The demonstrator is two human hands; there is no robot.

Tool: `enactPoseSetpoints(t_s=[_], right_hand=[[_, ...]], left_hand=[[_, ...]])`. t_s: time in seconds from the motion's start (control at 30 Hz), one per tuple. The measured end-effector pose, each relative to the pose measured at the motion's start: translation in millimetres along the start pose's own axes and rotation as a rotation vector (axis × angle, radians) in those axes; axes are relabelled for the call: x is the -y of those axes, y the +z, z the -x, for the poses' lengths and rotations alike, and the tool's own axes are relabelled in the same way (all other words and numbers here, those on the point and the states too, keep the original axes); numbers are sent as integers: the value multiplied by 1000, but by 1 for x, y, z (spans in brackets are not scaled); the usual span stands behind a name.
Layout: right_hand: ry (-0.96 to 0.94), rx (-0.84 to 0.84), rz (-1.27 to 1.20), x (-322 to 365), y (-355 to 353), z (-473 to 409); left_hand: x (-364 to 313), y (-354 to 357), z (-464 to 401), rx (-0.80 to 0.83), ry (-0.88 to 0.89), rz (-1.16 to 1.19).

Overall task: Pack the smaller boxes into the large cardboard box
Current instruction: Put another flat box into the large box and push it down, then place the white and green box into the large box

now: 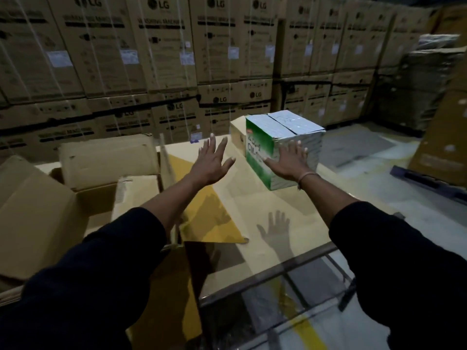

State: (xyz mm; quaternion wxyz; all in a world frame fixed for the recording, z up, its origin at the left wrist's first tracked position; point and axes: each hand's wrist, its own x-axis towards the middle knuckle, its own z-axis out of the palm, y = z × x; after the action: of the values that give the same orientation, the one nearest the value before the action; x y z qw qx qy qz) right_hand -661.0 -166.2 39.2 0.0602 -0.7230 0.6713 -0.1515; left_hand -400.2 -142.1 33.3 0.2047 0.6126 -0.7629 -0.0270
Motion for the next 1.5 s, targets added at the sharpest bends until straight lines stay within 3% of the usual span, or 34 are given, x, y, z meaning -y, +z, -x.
enactPoseSetpoints(t_s=[0.4, 0.93, 1.13, 1.3, 1.5], right_hand=[[17, 12, -68, -129, 2, -74], [18, -5, -48, -198, 15, -287], [15, 118, -11, -226, 12, -366], [-16, 232, -19, -242, 10, -423], [-209, 362, -116, -272, -2, -472]], left_hand=[[-100, 98, -107, 115, -104, 108], [-98, 175, -315, 104, -270, 399], [-91, 196, -368, 132, -412, 498], [-89, 206, -403, 65, -484, 687], [-94, 204, -423, -38, -515, 730]])
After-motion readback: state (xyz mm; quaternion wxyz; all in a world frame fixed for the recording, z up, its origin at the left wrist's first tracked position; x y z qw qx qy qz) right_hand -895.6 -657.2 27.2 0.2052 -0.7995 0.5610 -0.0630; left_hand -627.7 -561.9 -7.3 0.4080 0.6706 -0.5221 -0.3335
